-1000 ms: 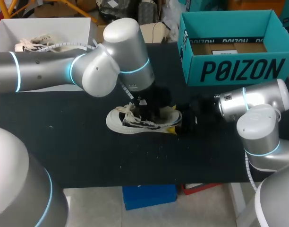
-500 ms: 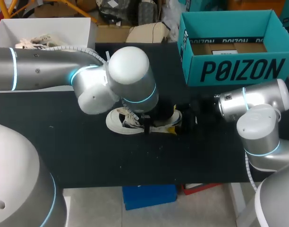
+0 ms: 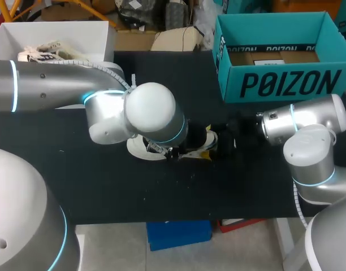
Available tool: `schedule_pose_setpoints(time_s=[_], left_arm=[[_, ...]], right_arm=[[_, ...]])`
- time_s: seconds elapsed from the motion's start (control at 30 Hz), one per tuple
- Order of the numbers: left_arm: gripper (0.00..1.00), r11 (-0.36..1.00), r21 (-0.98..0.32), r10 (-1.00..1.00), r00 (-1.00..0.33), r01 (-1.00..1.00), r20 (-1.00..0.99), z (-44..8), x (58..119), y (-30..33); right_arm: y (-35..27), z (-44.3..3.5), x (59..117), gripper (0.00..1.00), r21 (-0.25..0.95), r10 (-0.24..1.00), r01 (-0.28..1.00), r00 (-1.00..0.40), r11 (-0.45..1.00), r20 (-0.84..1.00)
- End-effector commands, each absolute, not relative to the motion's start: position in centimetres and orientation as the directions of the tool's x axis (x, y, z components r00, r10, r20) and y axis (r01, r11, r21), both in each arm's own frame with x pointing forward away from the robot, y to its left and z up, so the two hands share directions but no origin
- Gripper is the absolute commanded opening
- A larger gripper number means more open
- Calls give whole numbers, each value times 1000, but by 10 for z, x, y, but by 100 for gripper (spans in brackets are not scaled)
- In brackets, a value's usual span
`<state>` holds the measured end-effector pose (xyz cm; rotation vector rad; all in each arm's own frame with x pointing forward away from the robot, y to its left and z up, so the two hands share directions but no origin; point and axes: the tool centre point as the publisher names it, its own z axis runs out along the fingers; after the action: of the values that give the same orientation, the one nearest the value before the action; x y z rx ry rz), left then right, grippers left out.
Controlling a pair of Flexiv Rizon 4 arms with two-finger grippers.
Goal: Take the shoe out of the shoebox, open the shoe tongue, remove and reinsert the insole, then place the shoe into the shoebox
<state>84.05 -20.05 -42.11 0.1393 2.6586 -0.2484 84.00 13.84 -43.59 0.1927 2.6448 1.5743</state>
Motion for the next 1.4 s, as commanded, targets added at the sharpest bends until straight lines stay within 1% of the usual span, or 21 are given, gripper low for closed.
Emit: schedule_pose_setpoints(time_s=[0.03,0.13,0.27,0.37,0.4,0.47,0.5,0.53,0.57,0.63,0.7,1.03,1.4], left_arm=[[54,978,-158,36,-860,135,-509,-452,853,-201],[55,975,-178,22,-862,130,-506,-455,858,-203],[53,966,-222,7,-873,131,-487,-459,863,-208],[55,962,-233,20,-882,146,-471,-464,863,-213],[53,957,-246,23,-888,152,-459,-466,863,-215],[44,957,-243,32,-890,158,-454,-469,862,-217],[37,955,-246,37,-893,163,-448,-471,862,-218],[22,954,-248,42,-895,168,-444,-472,862,-220],[15,953,-251,45,-896,172,-443,-473,861,-222],[9,948,-263,51,-898,181,-437,-472,861,-226],[0,943,-272,61,-901,193,-430,-470,861,-229],[0,914,-319,112,-913,249,-393,-460,853,-248],[0,894,-347,143,-915,282,-376,-436,846,-244]], right_arm=[[139,-437,841,0,878,137,80,-990,472,17],[139,-437,841,0,878,137,80,-990,472,17],[139,-437,841,0,878,137,80,-990,472,17],[139,-437,841,0,878,137,80,-990,472,17],[139,-437,841,0,878,137,80,-990,472,17],[139,-437,841,0,878,137,80,-990,472,17],[139,-437,841,0,878,137,80,-990,472,17],[139,-437,841,0,878,137,80,-990,472,17],[139,-437,841,0,878,137,80,-990,472,17],[139,-437,841,0,878,137,80,-990,472,17],[139,-437,841,0,878,137,80,-990,472,17],[139,-437,841,0,878,137,80,-990,472,17],[139,-437,841,0,878,137,80,-990,472,17]])
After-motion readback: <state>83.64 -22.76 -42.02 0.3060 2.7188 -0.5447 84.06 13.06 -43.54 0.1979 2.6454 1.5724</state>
